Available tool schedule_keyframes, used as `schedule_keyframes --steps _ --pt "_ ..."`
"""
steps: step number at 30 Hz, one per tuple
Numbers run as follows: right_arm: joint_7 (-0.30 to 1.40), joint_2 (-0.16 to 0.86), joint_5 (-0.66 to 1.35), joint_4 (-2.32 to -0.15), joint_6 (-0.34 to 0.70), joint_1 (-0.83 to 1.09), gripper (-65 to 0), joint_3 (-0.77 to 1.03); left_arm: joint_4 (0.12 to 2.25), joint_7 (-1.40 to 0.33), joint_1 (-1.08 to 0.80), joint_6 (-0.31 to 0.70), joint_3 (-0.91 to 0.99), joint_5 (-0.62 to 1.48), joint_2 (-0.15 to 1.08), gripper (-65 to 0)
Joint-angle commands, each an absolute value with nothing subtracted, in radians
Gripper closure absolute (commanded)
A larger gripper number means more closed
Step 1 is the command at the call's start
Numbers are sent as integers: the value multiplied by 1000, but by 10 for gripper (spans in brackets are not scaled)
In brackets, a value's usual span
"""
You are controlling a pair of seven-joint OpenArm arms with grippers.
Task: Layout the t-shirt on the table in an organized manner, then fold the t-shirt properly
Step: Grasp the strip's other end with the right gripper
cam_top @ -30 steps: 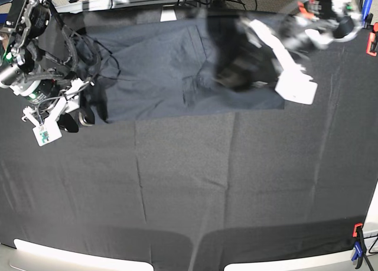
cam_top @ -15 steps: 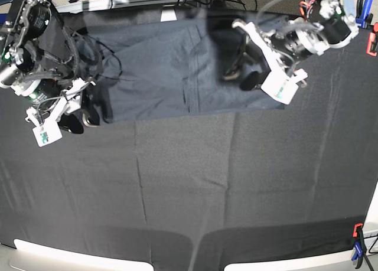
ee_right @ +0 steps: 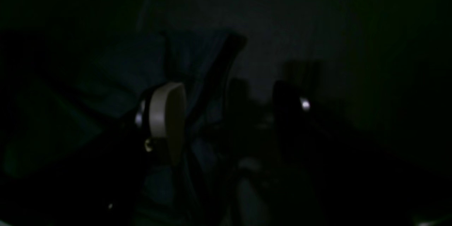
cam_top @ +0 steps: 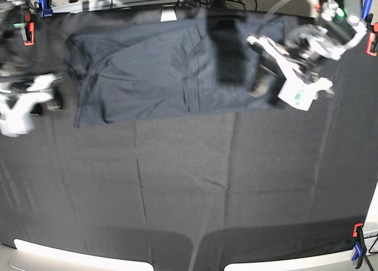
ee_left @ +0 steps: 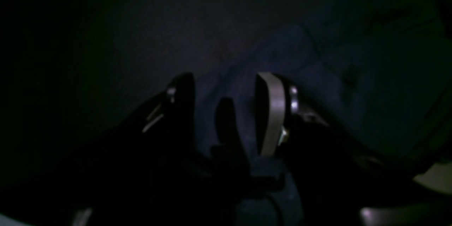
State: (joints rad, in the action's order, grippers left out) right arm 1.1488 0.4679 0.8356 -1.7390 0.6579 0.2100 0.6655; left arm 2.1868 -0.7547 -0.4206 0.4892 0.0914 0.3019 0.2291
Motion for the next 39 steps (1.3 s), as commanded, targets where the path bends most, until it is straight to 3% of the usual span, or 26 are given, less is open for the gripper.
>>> schedule_keyframes --steps 1,7,12,27,34,39 --pt "1132 488 863 -1711 655 202 -381 678 2204 -723 -418 480 93 315 242 -258" --pt "1131 493 885 -1426 698 193 -381 649 2204 -682 -418 459 93 314 253 -258" --pt "1131 492 1062 -1282 698 193 -379 616 2204 -680 -418 459 93 314 253 -258" --pt "1133 429 1070 -1275 698 118 -379 597 2204 -680 -418 459 93 314 253 -258" --pt "1133 424 1042 -1275 698 119 -377 452 2204 -681 -418 459 93 314 253 -258" --pt "1133 424 1040 -1275 698 118 -266 397 2204 -688 -419 459 93 314 253 -258"
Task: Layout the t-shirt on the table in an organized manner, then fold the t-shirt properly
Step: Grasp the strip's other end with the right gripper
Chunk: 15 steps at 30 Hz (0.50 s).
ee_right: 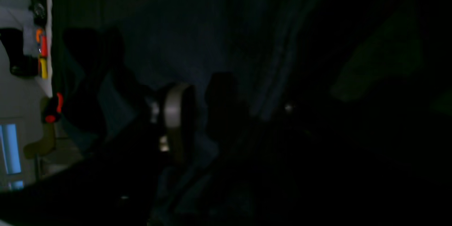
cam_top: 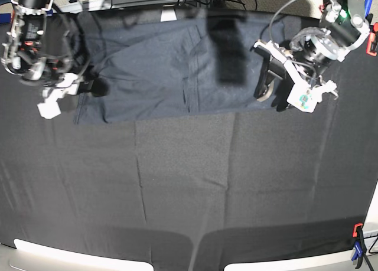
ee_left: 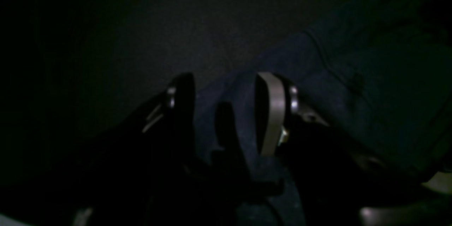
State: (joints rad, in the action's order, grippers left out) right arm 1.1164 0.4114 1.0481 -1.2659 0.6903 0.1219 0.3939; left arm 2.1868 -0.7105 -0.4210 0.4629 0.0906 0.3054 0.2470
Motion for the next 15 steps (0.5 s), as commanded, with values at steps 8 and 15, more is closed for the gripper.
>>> schedule_keyframes --steps 8,15 --pt "1100 426 1039 -1282 698 107 0 451 2204 -689 -419 459 93 268 253 -258" --pt "1137 429 970 -1465 698 114 0 542 2194 -698 -456 459 93 183 253 -258"
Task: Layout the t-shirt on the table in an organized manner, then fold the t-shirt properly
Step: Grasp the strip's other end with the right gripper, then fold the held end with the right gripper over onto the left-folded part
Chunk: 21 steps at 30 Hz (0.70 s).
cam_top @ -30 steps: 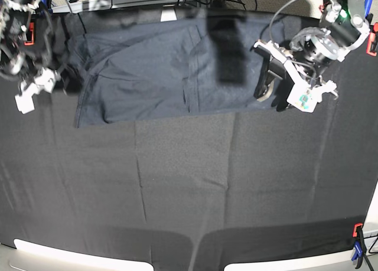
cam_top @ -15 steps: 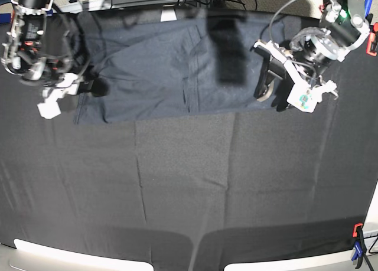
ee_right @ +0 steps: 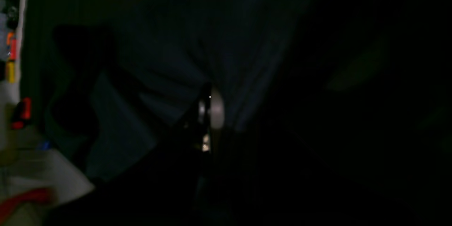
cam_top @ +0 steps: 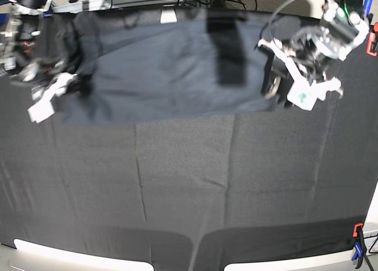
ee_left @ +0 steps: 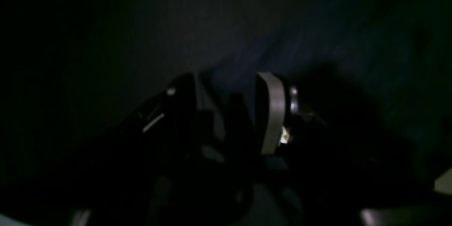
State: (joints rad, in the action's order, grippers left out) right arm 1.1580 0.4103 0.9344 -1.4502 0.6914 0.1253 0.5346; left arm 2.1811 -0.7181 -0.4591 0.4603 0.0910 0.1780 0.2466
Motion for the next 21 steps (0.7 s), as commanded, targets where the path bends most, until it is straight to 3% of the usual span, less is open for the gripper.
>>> schedule_keyframes --steps 1,5,11,16,21 --pt "1137 427 964 -1515 698 122 0 542 2185 -693 -464 458 93 183 253 -258" --pt "1138 389 964 -1728 685 160 0 540 2107 -671 -466 443 108 184 253 -258" --pt "1138 250 948 -2008 615 185 0 465 2030 -639 -466 445 189 249 253 -258" --pt "1135 154 825 -2121 540 182 0 244 2030 -642 -466 452 294 334 253 -258" --pt "1091 41 619 -2120 494 182 0 -12 2030 -669 -471 521 426 434 253 -258"
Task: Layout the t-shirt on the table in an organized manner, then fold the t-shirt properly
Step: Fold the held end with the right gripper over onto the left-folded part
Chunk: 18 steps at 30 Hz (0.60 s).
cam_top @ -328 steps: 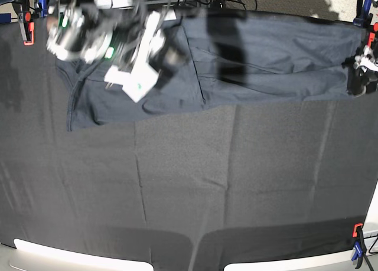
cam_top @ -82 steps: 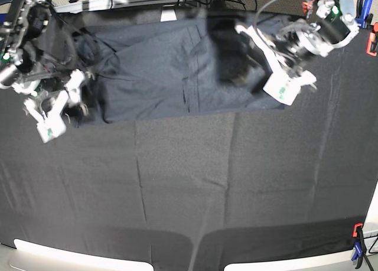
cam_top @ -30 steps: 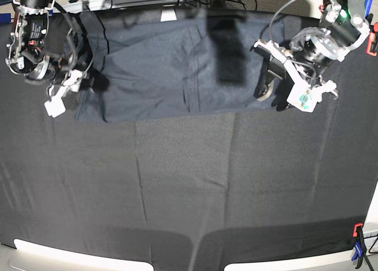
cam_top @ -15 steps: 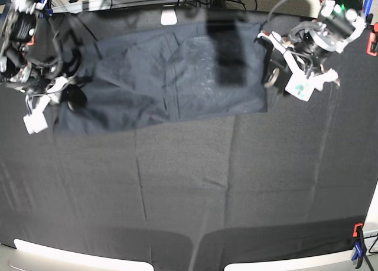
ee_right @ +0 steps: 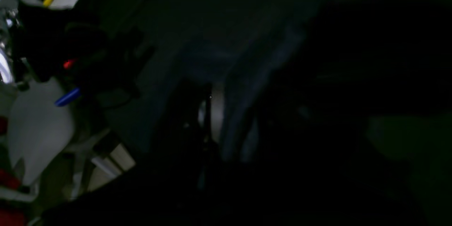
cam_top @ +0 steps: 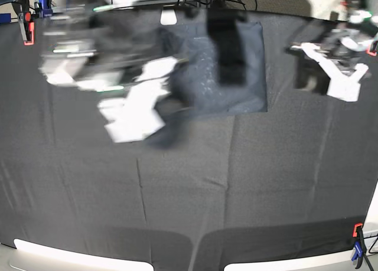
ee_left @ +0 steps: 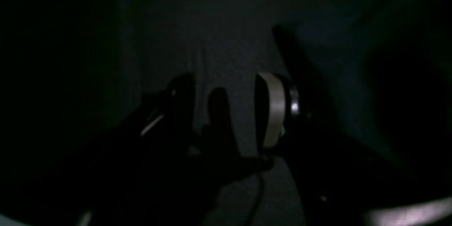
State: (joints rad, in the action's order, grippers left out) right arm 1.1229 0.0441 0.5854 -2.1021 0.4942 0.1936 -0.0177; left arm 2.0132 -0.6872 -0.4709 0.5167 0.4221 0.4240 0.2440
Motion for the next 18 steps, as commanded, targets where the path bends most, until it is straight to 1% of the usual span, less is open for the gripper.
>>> schedule_keyframes --steps 1,6,8,10,13,14,15,16,18 --pt "1078 16 573 -2120 486 182 0 -59 2030 -670 -474 528 454 466 253 -258" --pt "1048 -107 358 -2120 424 183 0 -254 2030 -734 -485 598 583 606 253 -258" --pt "1036 -145 303 -2117 414 183 0 -304 2030 -761 -485 619 626 639 253 -258" --pt "1012 -157 290 -2117 415 183 -9 -340 2030 -787 -485 630 664 666 253 -258" --pt "967 -157 297 -2117 425 183 -189 -389 2030 -793 -485 645 715 699 253 -258" --pt "952 -157 318 -2117 430 183 -236 -410 2030 -793 -485 645 729 710 253 -258" --pt "945 -157 332 -2117 430 183 -269 -430 2030 -793 -485 645 740 717 253 -258" --pt "941 -157 341 -2117 430 183 -286 -448 2030 -793 -485 645 749 718 253 -258" --pt "941 -157 344 -2117 430 183 -293 -477 2030 -793 -485 645 760 716 253 -258"
